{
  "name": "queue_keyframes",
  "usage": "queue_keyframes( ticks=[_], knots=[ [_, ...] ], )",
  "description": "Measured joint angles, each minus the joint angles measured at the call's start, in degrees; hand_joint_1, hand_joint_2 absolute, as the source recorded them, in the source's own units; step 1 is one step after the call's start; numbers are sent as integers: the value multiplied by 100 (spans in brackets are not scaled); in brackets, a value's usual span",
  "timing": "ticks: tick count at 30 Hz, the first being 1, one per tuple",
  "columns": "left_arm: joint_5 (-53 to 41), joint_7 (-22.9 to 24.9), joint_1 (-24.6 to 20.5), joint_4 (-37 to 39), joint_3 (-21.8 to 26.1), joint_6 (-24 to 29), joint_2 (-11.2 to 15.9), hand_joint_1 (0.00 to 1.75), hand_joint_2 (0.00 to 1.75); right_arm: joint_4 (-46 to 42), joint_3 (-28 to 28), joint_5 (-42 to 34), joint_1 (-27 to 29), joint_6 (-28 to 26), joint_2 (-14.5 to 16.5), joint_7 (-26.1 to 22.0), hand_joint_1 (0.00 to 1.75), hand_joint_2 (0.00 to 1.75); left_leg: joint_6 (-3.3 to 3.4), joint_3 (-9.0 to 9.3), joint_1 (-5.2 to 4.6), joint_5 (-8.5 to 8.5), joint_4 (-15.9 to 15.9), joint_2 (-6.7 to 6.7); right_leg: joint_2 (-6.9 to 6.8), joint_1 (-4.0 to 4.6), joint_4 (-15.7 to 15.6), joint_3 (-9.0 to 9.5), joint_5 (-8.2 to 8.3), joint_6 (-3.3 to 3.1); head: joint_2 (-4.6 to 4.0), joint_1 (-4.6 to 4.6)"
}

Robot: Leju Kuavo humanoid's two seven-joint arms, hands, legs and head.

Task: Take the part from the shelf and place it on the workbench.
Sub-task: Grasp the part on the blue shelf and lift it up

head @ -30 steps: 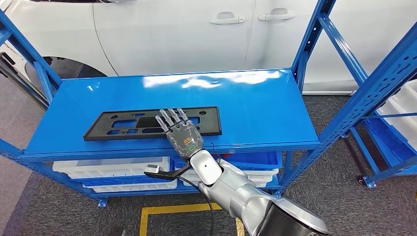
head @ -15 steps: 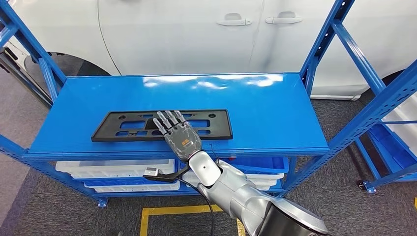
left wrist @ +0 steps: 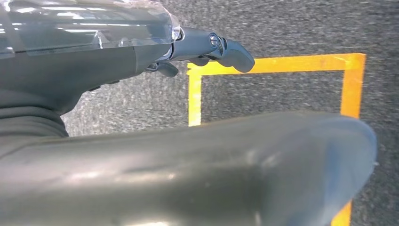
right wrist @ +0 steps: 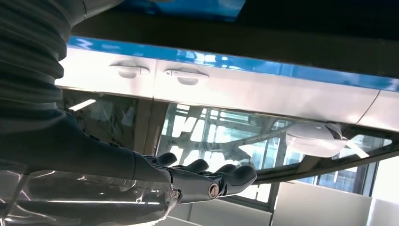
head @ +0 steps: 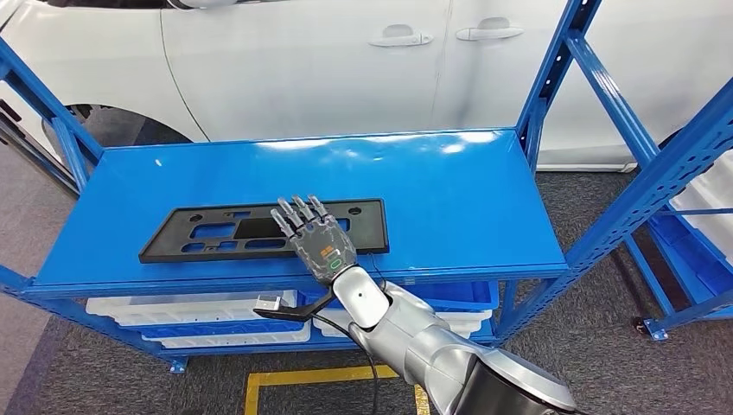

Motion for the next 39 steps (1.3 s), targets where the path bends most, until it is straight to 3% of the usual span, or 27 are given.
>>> queue_keyframes(
  ticks=[2,3,6,8,11,12,13,14,16,18,23,24,26,27,28,29,30,32,34,36,37,39],
  knots=[
    [7,-15,-4,0,36,-1,3,0,0,1,8,0,-12,2,1,-3,0,175,66,352,-26,311,-752,0,2,14,-2,53,-40,33,0,1],
    [13,-20,-7,0,50,-1,5,0,0,1,15,0,-18,5,1,-5,0,175,96,454,-43,359,-964,0,1,20,-5,61,-51,57,0,1],
    [38,-32,0,0,83,1,5,0,0,-2,34,4,-23,13,3,-18,0,175,171,515,-49,336,-1087,-3,-3,28,-26,73,-69,147,0,0],
    [50,-41,3,0,95,2,4,0,0,-7,41,7,-34,16,6,-25,0,175,229,562,-17,348,-1152,0,-7,33,154,7,-198,204,0,1],
    [54,-51,-2,0,101,2,4,0,0,-4,58,7,-25,21,-1,-27,0,175,286,589,-13,329,-1171,3,-8,15,1225,-557,-670,247,0,2],
    [55,-53,2,0,102,2,4,0,0,-2,69,7,-11,25,-7,-27,0,175,291,593,-15,316,-1164,2,-9,7,1538,-748,-741,256,0,2],
    [56,-54,7,0,103,2,4,0,0,1,79,7,0,28,-13,-29,0,175,290,602,-15,298,-1154,-2,-9,0,1646,-843,-696,262,0,2],
    [57,-54,12,0,104,2,4,0,0,2,87,7,6,32,-15,-31,0,175,282,620,-15,276,-1141,-7,-10,-8,1517,-817,-538,263,0,2],
    [62,-57,17,0,109,2,3,0,0,2,98,7,3,44,-16,-39,0,175,253,670,-13,211,-1106,-16,-12,-19,762,-497,-85,244,0,2],
    [70,-68,8,0,127,2,3,0,0,2,108,7,-8,69,-16,-50,0,175,201,683,-33,151,-1053,-20,-11,-10,164,-234,125,202,0,2],
    [75,-77,-3,0,184,10,-2,0,0,1,119,7,-25,89,-8,-62,0,175,44,647,-21,11,-914,-5,3,-13,10,-134,87,48,1,0],
    [75,-78,-6,0,189,14,-4,0,0,0,121,7,-30,92,-3,-64,0,175,13,546,-11,-107,-684,-2,-2,-25,-9,-103,80,21,1,0],
    [79,-80,-1,0,200,18,-7,0,0,2,127,6,-34,144,-1,-72,0,175,-38,156,6,-410,67,1,-9,-18,-13,-69,50,-15,0,0],
    [84,-82,6,0,207,20,-7,0,0,3,130,4,-32,191,-1,-77,0,175,-54,-44,10,-500,402,1,-9,-13,-10,-58,37,-22,0,0],
    [89,-84,12,0,215,20,-7,0,0,3,132,2,-29,251,-1,-81,0,175,-61,-172,12,-487,571,1,-6,-10,-7,-44,21,-24,0,0],
    [92,-86,16,0,222,17,-7,0,0,4,134,-1,-28,312,-1,-85,0,175,-57,-184,12,-359,506,1,-1,-9,-4,-22,3,-20,0,0],
    [93,-89,15,0,228,13,-7,0,0,2,136,-6,-29,373,-1,-86,0,175,-44,-80,11,-135,217,1,3,-9,-2,12,-19,-12,0,0],
    [92,-92,6,0,237,4,-6,0,0,-3,138,-24,-38,507,1,-86,0,175,8,270,-5,277,-589,5,5,1,-4,82,-70,20,0,0],
    [88,-98,-12,0,241,1,-6,0,0,-9,142,-56,-48,628,1,-87,0,175,77,463,-38,377,-1015,3,5,13,-7,91,-90,69,0,0],
    [81,-103,-17,0,244,0,-7,0,0,-14,151,-91,-54,720,3,-102,0,175,140,484,-49,346,-1066,-3,4,17,-23,84,-94,130,1,1],
    [79,-104,-14,0,245,-1,-7,0,0,-16,156,-105,-56,761,4,-112,24,175,167,499,-37,352,-1092,-3,2,16,-8,88,-115,163,1,1],
    [76,-105,-21,0,247,1,-7,0,0,-22,166,-135,-68,852,8,-133,110,175,225,542,-9,362,-1147,1,-1,14,260,-26,-280,218,1,2]
  ],
)
